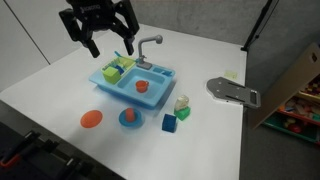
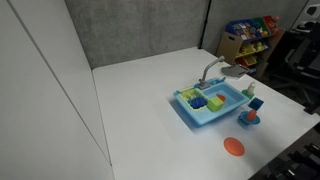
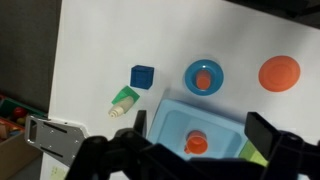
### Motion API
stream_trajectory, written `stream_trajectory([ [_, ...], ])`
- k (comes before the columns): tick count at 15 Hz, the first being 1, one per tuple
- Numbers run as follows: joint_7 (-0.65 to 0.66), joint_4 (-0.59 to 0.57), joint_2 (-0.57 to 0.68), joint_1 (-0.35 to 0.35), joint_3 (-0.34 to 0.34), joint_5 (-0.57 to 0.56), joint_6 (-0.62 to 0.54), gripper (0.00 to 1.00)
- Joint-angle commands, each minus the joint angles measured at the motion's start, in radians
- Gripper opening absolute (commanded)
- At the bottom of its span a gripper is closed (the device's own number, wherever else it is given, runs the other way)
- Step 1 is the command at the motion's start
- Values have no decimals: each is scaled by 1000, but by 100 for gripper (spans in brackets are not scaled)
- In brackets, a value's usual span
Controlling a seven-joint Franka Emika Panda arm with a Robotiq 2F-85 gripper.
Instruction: Put the light green building block on top of the blue building block
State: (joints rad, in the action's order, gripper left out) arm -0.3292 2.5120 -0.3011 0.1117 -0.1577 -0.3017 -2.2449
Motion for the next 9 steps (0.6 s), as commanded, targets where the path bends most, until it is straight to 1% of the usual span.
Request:
stream_trajectory([
  [1, 21, -45, 74, -47, 35, 69, -10, 100],
  [4, 25, -70, 135, -90, 60, 158, -42, 100],
  [6, 39, -87, 181, -110, 82, 205, -83, 100],
  [9, 85, -120, 257, -128, 118, 244, -146, 100],
])
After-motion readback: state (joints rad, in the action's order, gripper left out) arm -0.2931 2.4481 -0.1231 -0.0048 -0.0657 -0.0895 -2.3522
